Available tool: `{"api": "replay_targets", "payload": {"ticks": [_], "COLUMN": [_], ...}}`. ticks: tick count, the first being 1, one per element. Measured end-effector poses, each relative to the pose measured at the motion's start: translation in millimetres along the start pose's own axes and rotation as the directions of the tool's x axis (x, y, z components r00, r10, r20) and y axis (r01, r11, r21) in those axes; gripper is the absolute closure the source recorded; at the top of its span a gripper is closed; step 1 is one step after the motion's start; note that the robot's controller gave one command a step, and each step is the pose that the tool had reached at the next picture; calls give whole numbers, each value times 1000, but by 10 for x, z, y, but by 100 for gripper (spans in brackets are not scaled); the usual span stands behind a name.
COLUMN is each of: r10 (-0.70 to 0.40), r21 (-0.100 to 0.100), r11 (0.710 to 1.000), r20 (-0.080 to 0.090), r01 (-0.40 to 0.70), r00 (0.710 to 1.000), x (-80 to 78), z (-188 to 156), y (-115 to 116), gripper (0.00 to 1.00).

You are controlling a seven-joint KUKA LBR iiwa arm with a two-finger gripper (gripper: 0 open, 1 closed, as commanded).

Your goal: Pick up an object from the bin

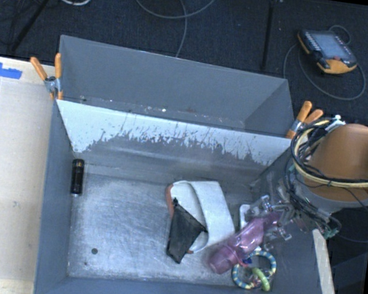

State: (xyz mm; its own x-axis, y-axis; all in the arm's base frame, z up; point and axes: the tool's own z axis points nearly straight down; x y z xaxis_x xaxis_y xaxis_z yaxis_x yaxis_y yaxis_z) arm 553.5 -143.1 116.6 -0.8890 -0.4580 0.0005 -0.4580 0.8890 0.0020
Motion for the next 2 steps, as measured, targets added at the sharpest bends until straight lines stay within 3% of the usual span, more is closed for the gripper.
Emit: {"api": "replay_targets", "payload": {"ticks": [2], "r10": [-28], "r21": [-1], "r11": [1000], "r20": [0], "r01": [28], "r00": [1000], "x": [54], "z": [-996], "y": [81], "gripper": [100]}}
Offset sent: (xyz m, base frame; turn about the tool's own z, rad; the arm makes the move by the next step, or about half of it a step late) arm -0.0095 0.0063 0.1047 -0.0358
